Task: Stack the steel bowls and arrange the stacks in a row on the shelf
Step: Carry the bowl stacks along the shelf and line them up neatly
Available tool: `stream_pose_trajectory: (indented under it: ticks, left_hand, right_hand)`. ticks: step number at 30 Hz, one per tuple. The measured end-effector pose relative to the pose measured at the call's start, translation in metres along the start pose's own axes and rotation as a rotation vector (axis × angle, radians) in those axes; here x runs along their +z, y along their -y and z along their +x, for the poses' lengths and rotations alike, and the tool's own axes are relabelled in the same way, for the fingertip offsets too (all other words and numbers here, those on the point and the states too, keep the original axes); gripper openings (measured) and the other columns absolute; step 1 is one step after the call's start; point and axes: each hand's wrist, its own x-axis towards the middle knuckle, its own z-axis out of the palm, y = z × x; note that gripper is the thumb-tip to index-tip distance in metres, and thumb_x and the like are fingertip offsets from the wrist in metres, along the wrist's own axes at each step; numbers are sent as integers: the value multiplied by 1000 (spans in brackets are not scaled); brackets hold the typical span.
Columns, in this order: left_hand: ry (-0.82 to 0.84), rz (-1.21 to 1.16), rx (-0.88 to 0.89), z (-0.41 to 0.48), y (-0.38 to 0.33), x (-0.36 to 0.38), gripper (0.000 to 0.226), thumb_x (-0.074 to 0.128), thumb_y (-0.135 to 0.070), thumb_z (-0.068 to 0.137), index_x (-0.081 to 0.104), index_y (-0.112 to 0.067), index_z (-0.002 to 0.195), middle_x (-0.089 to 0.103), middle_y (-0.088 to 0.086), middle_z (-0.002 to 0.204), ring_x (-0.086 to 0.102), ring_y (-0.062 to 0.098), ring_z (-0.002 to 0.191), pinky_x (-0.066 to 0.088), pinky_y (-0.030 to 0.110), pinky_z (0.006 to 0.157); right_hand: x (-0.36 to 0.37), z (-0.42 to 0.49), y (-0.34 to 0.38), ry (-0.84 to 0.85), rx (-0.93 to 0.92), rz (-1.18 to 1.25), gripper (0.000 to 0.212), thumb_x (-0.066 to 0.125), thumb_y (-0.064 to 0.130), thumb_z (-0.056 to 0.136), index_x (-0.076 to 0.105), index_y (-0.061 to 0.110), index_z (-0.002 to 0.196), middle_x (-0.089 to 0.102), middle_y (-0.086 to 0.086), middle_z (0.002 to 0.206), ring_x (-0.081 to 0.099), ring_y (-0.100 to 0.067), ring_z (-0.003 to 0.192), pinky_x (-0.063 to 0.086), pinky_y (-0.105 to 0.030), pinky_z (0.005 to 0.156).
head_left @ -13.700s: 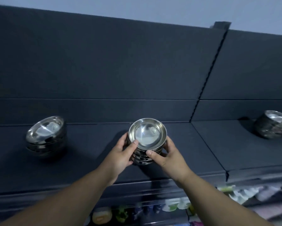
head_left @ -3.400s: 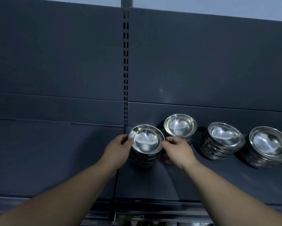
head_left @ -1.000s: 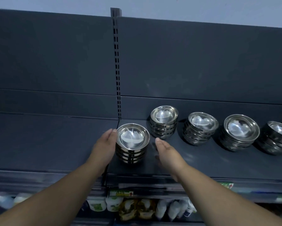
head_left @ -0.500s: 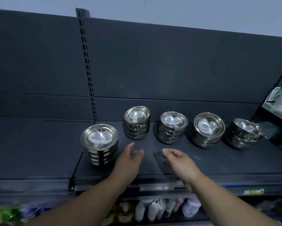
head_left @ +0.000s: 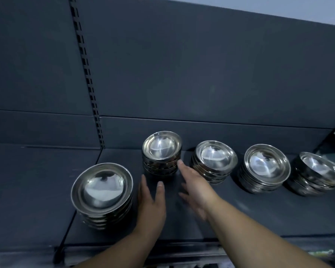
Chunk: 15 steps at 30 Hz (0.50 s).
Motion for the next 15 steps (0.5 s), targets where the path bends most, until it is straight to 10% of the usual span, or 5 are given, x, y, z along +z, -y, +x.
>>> stream_pose_trajectory:
  ticks: [15]
  left_hand:
    - [-220, -386, -26, 47, -39, 20, 59, 30, -55, 97, 20, -35, 151, 27, -11, 155, 27, 10, 142, 23, 29, 111]
  right_hand:
    - [12, 45, 15, 95, -26, 25, 101, 59, 79, 64, 23, 41, 151, 45, 12, 149, 47, -16, 132, 38, -45, 106]
